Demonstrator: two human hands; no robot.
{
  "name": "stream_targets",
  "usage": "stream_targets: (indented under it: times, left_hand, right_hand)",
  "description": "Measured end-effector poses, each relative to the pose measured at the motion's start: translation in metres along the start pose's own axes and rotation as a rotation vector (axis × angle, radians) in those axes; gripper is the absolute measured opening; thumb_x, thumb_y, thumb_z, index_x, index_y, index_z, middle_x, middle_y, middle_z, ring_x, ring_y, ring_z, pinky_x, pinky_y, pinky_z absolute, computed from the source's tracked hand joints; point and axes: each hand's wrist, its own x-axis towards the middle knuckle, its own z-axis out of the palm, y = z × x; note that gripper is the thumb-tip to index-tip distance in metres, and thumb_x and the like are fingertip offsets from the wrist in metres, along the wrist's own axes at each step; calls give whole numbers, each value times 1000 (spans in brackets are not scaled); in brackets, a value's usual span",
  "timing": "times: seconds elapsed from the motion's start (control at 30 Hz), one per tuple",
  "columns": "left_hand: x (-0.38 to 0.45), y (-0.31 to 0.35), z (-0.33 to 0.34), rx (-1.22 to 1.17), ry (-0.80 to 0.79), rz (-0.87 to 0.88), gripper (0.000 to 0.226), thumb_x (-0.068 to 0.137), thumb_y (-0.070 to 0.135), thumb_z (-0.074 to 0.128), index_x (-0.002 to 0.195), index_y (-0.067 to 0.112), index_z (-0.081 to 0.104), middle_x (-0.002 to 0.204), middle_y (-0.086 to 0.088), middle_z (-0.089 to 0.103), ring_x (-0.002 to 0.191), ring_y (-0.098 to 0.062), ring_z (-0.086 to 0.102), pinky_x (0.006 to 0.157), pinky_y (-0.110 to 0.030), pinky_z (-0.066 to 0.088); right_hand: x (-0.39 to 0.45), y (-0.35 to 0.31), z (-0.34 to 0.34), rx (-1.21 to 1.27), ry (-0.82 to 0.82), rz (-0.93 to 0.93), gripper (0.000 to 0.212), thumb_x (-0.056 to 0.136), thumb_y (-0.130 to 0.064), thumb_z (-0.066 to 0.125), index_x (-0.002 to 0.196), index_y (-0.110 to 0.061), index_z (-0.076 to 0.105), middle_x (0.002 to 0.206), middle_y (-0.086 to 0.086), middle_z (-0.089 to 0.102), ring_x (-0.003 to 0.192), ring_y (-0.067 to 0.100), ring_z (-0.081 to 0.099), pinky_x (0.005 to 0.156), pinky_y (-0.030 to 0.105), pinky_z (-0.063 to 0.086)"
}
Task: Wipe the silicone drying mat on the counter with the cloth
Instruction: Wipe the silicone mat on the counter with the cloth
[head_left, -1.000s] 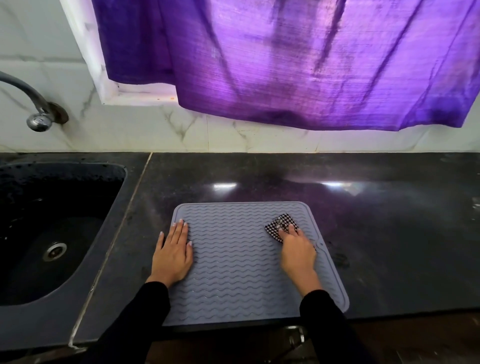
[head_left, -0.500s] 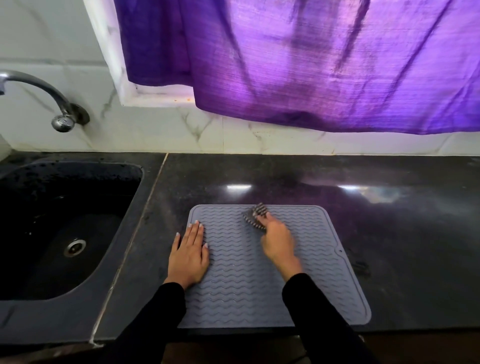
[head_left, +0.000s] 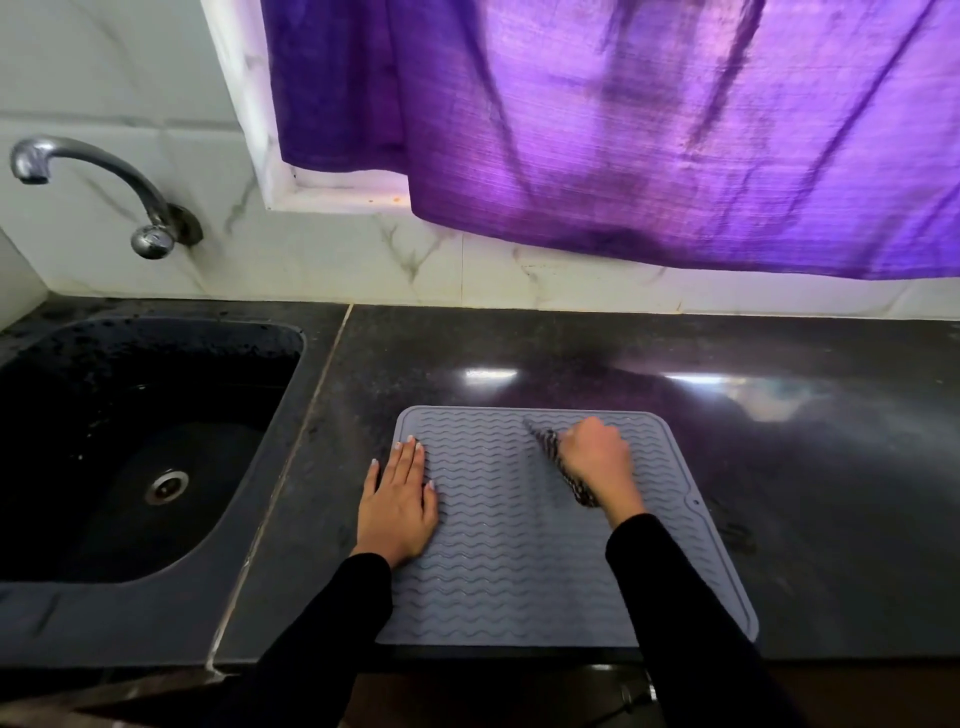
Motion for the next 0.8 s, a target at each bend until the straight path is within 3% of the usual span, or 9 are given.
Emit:
stream_targets:
  times: [0.07, 0.13, 0.27, 0.33, 0.4, 0.6, 0.67, 0.73, 0.8]
  left_hand:
    - [-1, 0, -1, -6, 3, -4, 68, 85, 40, 16, 138, 5, 40, 146, -9, 39, 136, -25, 35, 111, -48, 21]
    - [-1, 1, -2, -7, -5, -4, 67, 85, 39, 17, 138, 5, 41, 145, -9, 40, 135, -25, 37, 110, -49, 22]
    - [0, -1, -2, 2, -15, -9, 64, 86, 38, 20, 136, 6, 44, 144, -9, 43, 133, -25, 40, 109, -49, 25]
    - [0, -2, -1, 9, -11, -8, 63, 86, 38, 22, 135, 6, 45, 143, -8, 44, 132, -24, 42, 108, -49, 26]
    - [0, -2, 0, 5, -7, -7, 62, 86, 38, 23, 135, 7, 46, 142, -8, 44, 132, -23, 42, 107, -49, 26]
    - [0, -3, 2, -20, 31, 12, 72, 84, 45, 12, 142, 10, 35, 150, -4, 32, 140, -20, 28, 113, -43, 14]
    - [1, -3, 1, -16, 24, 13, 75, 82, 46, 8, 143, 11, 31, 152, -3, 28, 141, -18, 24, 114, -41, 11]
    - [1, -2, 1, -19, 25, 11, 77, 81, 47, 6, 144, 11, 30, 152, -2, 27, 142, -18, 23, 115, -41, 10]
    - [1, -1, 0, -16, 13, 4, 79, 79, 47, 3, 145, 12, 28, 153, -2, 24, 142, -17, 20, 115, -40, 8]
  right_hand:
    - [3, -7, 0, 257, 27, 13, 30, 89, -16, 47, 108, -5, 67, 114, 23, 64, 112, 36, 57, 88, 33, 46]
    - [-3, -22, 14, 284, 40, -164, 34, 85, -10, 50, 112, -20, 68, 109, 19, 68, 108, 34, 61, 87, 33, 47]
    - [-13, -33, 63, -249, -27, -571, 51, 91, -7, 40, 130, -37, 50, 134, 3, 53, 119, 30, 52, 99, 39, 42]
    - [-17, -25, 79, -426, -10, -655, 54, 94, -10, 21, 137, -37, 41, 149, -2, 35, 131, 27, 38, 107, 40, 31]
    - [-18, -16, 85, -444, 22, -658, 60, 89, -14, 11, 140, -34, 37, 154, -3, 27, 138, 26, 30, 111, 39, 24]
    - [-11, -1, 68, -479, 30, -550, 45, 98, -16, 29, 138, -35, 39, 154, -6, 27, 134, 25, 34, 107, 38, 27]
    - [-10, 8, 57, -506, 41, -472, 41, 98, -18, 31, 134, -33, 45, 149, -3, 37, 126, 25, 45, 101, 36, 35]
    - [-3, 14, 38, -359, 67, -272, 35, 95, -20, 39, 125, -23, 56, 132, 7, 56, 116, 29, 55, 94, 36, 44]
    - [8, 22, 13, -37, 70, -25, 31, 90, -20, 46, 113, -10, 64, 117, 18, 64, 109, 34, 59, 87, 36, 48]
